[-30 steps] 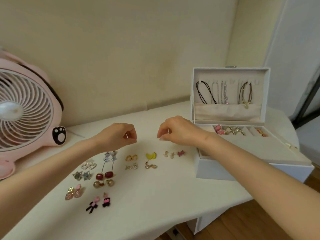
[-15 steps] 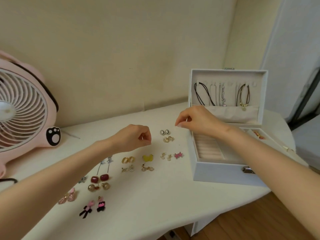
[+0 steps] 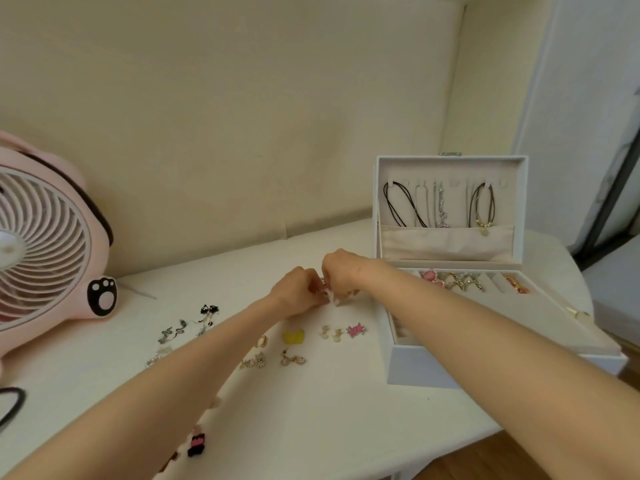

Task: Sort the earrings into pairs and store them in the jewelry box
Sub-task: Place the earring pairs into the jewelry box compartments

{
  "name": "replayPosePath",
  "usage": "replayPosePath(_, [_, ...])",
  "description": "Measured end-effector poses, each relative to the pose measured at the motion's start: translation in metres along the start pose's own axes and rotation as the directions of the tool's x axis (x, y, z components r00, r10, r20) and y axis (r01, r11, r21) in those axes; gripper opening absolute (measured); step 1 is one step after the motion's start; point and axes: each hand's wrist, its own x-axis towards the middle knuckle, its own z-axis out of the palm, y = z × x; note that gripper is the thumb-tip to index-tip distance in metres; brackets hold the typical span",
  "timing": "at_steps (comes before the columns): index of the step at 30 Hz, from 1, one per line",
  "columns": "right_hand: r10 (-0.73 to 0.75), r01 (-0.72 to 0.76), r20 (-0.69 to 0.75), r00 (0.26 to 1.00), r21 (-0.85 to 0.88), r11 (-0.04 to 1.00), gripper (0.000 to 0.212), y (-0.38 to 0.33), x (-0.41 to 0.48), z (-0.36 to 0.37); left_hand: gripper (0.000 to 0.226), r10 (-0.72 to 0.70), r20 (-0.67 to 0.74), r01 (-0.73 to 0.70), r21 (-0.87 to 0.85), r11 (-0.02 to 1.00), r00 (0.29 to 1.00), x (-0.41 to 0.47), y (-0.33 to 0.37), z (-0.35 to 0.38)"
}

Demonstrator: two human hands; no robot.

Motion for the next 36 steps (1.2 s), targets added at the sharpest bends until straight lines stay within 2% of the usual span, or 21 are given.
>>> replayPosePath(5, [0.016,-0.017,0.018,1.000,0.065,0.998,0.023,0.006,0.010,0.008,0.025,0.026,-0.037,-0.025,0.028,0.999,0.999,-0.010,-0.012,-0.006])
replayPosePath(8, [0.010,-0.019,0.065,0.998,0.138,0.990,0.032,0.006,0.005,0.005,0.023,0.045,-0.040,-0.043,0.049,0.998,0.998,-0.016,-0.011,-0.009])
replayPosePath(12, [-0.045,0.038,0.024,0.999,0.236,0.971,0.025,0.004,-0.014,-0.006,0.014,0.024,-0.123,-0.040,-0.132,0.990,0.992,-0.024,0.000,-0.022])
replayPosePath(16, [-0.081,0.132,-0.139,0.987,0.409,0.903,0.018,0.013,-0.054,-0.032,0.015,0.045,-0.215,-0.105,-0.277,0.955,0.976,-0.036,0.026,-0.035])
replayPosePath(21, [0.062,0.178,-0.357,0.932,0.600,0.780,0.012,0.067,-0.115,-0.049,0.015,0.159,-0.223,-0.247,-0.452,0.857,0.962,-0.047,0.068,-0.031])
replayPosePath(28, [0.360,0.054,-0.404,0.841,0.725,0.686,0.010,0.163,-0.133,-0.020,0.008,0.349,-0.184,-0.394,-0.454,0.799,0.919,-0.028,0.131,0.001])
replayPosePath(31, [0.423,0.010,-0.440,0.792,0.702,0.713,0.013,0.181,-0.130,-0.005,0.009,0.364,-0.166,-0.395,-0.515,0.760,0.916,-0.006,0.157,0.016])
replayPosePath(36, [0.471,0.030,-0.545,0.694,0.675,0.737,0.014,0.198,-0.121,0.012,0.012,0.327,-0.198,-0.382,-0.446,0.810,0.924,0.027,0.182,0.045])
